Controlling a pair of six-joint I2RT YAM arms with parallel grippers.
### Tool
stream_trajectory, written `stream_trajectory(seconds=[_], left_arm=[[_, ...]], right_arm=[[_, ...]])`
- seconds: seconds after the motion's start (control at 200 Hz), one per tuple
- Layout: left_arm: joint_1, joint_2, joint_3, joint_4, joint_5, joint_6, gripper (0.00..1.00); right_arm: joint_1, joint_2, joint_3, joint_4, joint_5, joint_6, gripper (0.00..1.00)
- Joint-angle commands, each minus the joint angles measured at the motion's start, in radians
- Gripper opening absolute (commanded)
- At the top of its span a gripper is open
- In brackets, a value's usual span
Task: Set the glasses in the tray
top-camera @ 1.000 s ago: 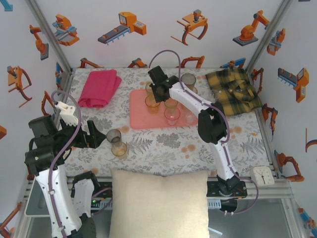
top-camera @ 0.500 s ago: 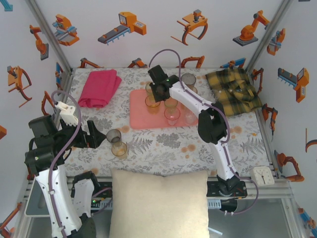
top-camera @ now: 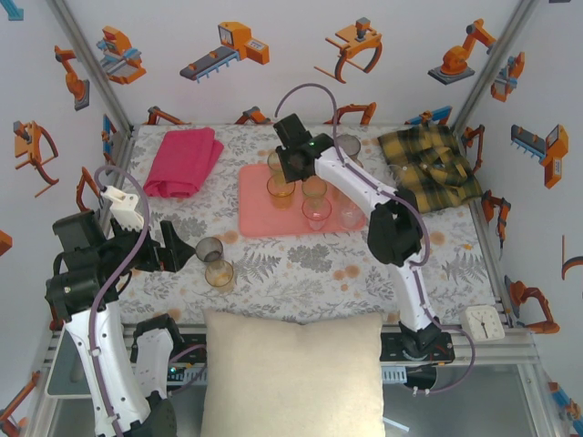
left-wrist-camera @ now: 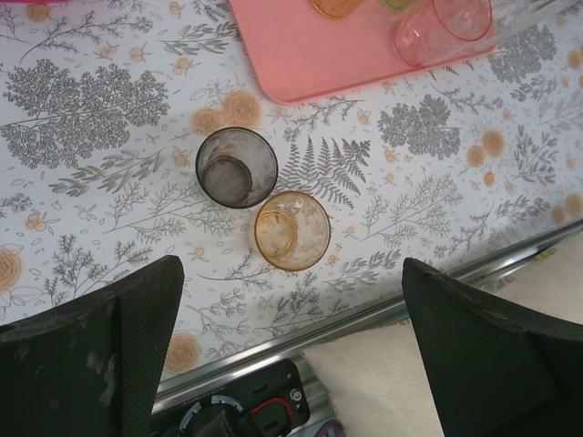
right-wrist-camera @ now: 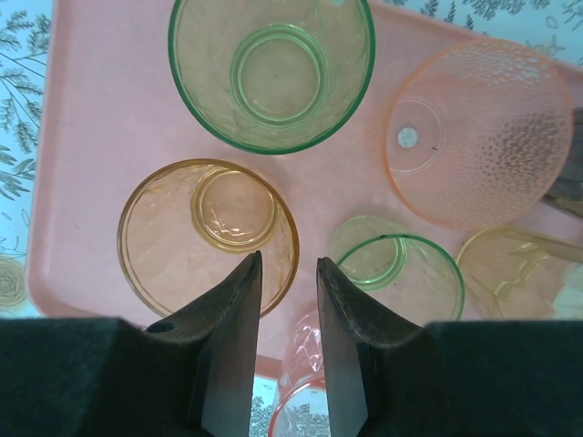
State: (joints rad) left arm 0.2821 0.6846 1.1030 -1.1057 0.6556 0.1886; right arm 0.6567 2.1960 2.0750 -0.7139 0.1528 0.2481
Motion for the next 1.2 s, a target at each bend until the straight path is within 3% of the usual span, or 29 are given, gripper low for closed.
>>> stream_trajectory(seconds=[0.0,0.2,0.436,0.641,0.896,1.197], left_arm=[[0.005,0.012,0.015,0.004,0.029,0.0,0.97],[0.003,0.023,0.03,-0.019,0.017,0.034,0.97],[0.0,0.047,0.065,-0.107,-0.069,0.158,0.97],[-0.003,0.12,0.087,-0.12,-0.115,0.186,0.97],[-0.01,0.25,0.15,-0.119,-0.09,0.171,0.97],[-0.058,0.346,0.192,-0.107,-0.088,0.131,0.97]], right_arm=[[-0.005,-0.092,0.004,-0.001,0.037,-0.02,0.33],[-0.002,-0.187,-0.061,0.011,0.033,-0.022,0.33],[0.02,-0.41,-0.301,0.08,0.039,-0.016,0.33],[0.081,-0.537,-0.468,0.078,0.026,-0.001,0.33],[0.173,-0.624,-0.567,0.016,0.035,0.027,0.33],[0.181,-0.674,-0.584,-0.019,-0.063,0.128,0.34]])
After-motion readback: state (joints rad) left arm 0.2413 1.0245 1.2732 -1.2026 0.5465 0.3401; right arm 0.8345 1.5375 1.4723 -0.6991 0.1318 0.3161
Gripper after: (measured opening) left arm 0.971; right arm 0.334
